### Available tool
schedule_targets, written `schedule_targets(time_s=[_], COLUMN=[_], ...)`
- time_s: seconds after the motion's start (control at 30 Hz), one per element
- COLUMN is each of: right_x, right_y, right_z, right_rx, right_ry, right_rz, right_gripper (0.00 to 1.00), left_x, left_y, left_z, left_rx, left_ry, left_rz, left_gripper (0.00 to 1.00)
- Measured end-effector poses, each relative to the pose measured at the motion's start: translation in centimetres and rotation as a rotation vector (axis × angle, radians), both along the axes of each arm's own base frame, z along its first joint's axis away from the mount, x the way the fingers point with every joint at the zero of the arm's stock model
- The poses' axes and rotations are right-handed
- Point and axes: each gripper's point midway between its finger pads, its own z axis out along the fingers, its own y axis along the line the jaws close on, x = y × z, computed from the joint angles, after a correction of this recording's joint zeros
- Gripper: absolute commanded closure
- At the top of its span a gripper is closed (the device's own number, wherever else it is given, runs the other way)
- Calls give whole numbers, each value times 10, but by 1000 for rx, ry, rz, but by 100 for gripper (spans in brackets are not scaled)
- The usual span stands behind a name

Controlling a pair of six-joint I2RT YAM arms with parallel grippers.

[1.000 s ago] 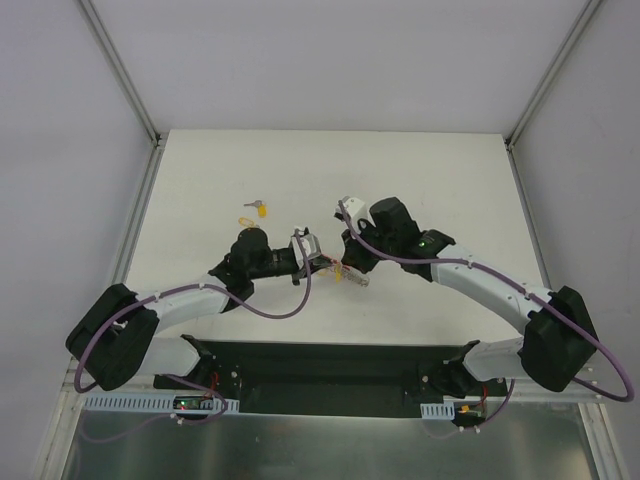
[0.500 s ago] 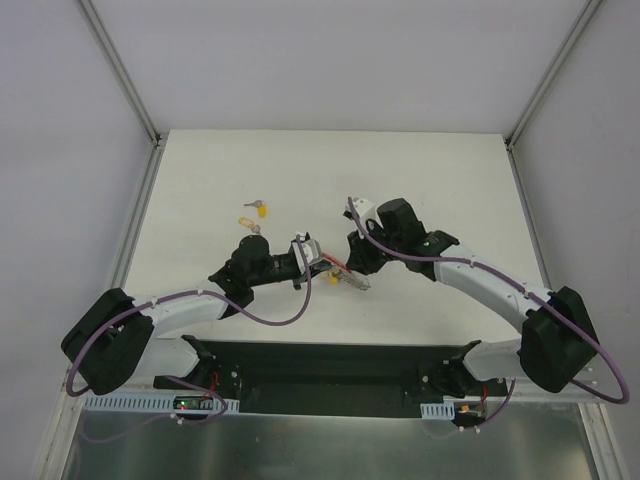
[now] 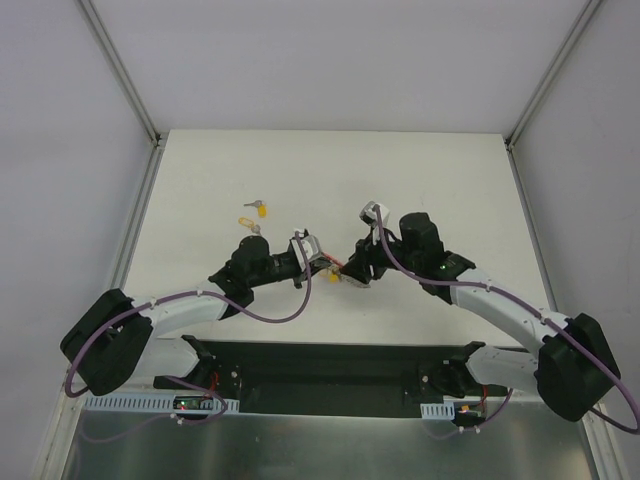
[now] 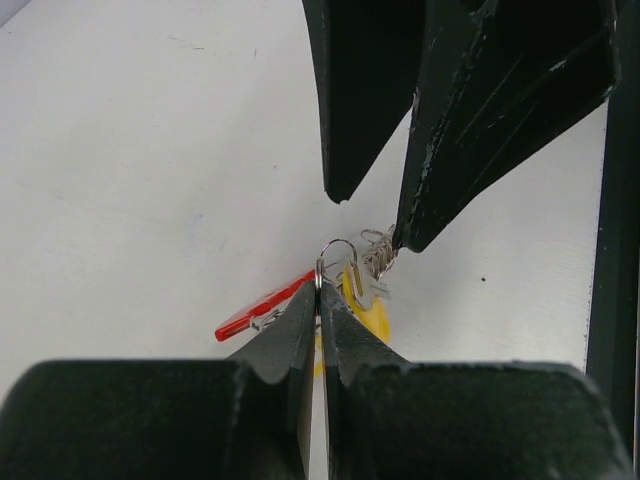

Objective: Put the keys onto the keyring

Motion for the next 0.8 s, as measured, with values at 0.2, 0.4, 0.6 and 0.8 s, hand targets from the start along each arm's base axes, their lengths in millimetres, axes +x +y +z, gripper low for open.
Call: schedule_targets(time_s=[0.2, 0.4, 0.6, 0.8], right_x=[10, 13, 8, 5], right_y=[16, 26, 32, 30], right_z=[-1, -3, 2, 6], right_rx=[70, 105, 138, 129], right_ry=[27, 49, 65, 52], right_rz=[-6, 10, 46, 66], right_gripper=[55, 78, 99, 99], left_x=[1, -1, 0, 1], left_y=[1, 3, 7, 10], left_z=[9, 18, 18, 22], left_rx=[-18, -32, -23, -22], left_ry=[-11, -28, -25, -34], left_rz=[19, 22, 42, 59], left_gripper=[100, 100, 100, 100])
